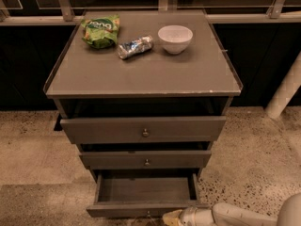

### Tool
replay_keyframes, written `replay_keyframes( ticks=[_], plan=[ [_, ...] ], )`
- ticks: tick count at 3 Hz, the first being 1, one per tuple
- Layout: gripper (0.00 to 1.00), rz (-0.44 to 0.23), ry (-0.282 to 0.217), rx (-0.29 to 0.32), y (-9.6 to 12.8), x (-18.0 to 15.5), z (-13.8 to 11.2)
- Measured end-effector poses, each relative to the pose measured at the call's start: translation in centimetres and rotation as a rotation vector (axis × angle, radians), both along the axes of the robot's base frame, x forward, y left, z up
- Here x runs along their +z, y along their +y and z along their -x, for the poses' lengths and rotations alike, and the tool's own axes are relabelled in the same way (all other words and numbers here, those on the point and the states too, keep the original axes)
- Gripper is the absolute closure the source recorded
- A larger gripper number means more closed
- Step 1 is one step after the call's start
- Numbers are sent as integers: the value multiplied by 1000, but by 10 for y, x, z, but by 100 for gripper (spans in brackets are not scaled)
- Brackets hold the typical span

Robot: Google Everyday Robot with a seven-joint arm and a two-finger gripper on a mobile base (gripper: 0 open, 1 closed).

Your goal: Close bottom drawer

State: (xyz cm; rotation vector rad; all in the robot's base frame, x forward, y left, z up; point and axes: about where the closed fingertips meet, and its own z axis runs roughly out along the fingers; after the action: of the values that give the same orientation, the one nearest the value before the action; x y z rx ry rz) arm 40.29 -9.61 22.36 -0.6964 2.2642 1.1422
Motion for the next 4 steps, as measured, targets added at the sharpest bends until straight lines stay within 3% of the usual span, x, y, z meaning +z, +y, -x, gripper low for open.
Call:
replay_keyframes(
  ticks=[2,4],
  plan=[
    [100,19,0,-12,1,-8,0],
    [100,69,-71,-67,-3,-42,-27]
  ],
)
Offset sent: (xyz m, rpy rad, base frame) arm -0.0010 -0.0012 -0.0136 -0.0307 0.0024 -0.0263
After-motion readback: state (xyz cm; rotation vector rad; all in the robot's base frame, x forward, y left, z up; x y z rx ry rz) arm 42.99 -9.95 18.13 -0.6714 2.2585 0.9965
